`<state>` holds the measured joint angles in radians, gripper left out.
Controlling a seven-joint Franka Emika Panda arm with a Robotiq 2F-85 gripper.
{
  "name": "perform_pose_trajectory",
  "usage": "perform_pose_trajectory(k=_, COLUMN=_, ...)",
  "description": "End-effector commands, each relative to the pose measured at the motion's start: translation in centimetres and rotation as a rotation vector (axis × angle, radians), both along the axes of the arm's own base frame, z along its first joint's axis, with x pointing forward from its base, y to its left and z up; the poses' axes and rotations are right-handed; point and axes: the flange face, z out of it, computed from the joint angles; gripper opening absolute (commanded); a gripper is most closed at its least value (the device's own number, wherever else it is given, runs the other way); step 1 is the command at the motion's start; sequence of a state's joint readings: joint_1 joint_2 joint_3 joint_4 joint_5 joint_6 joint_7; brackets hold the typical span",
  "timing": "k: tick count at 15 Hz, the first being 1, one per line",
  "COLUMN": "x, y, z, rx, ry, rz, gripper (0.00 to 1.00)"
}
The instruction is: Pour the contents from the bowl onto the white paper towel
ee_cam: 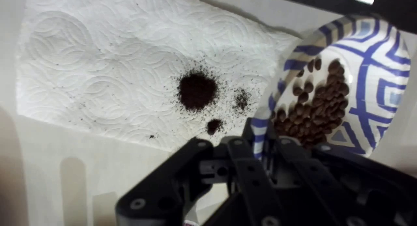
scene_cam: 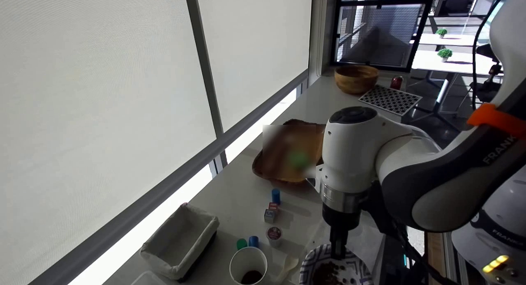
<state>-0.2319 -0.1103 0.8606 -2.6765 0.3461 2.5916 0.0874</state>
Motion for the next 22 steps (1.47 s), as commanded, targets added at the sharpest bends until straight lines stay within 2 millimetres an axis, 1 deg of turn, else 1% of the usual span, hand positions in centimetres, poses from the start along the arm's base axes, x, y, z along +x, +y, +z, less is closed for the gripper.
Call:
perform_pose_trajectory(k=1, x=-0.2, y=-1.4, z=3.2, rx=-0.092, ry=-0.088, rz=-0.058, gripper=0.01)
perform_pose_trajectory(k=4, x=1.1, y=-2.4, z=4.1, rx=-0.155, ry=-0.134, rz=-0.069, gripper=0.01)
perform_pose_trajectory(k=5, x=1.5, y=-2.7, z=4.1, rx=-0.174, ry=-0.147, rz=-0.071, gripper=0.01)
perform_pose_trajectory(k=6, x=2.2, y=-2.9, z=3.8, rx=-0.155, ry=-0.161, rz=-0.060, gripper=0.01)
perform_pose_trajectory(k=7, x=1.9, y=-2.7, z=4.0, rx=-0.144, ry=-0.147, rz=-0.058, gripper=0.06)
perform_pose_trajectory(k=10, x=2.4, y=-3.4, z=4.0, rx=-0.152, ry=-0.150, rz=-0.057, gripper=0.06)
perform_pose_trajectory(k=11, x=2.4, y=-3.3, z=4.0, rx=-0.152, ry=-0.150, rz=-0.056, gripper=0.01)
perform_pose_trajectory(k=13, x=2.7, y=-3.2, z=4.0, rx=-0.210, ry=-0.133, rz=-0.066, gripper=0.01)
perform_pose_trajectory(k=17, x=3.5, y=-2.8, z=3.5, rx=-0.314, ry=-0.132, rz=-0.081, gripper=0.01)
perform_pose_trajectory(k=22, x=4.6, y=-1.8, z=3.0, rx=-0.370, ry=-0.136, rz=-0.088, gripper=0.01)
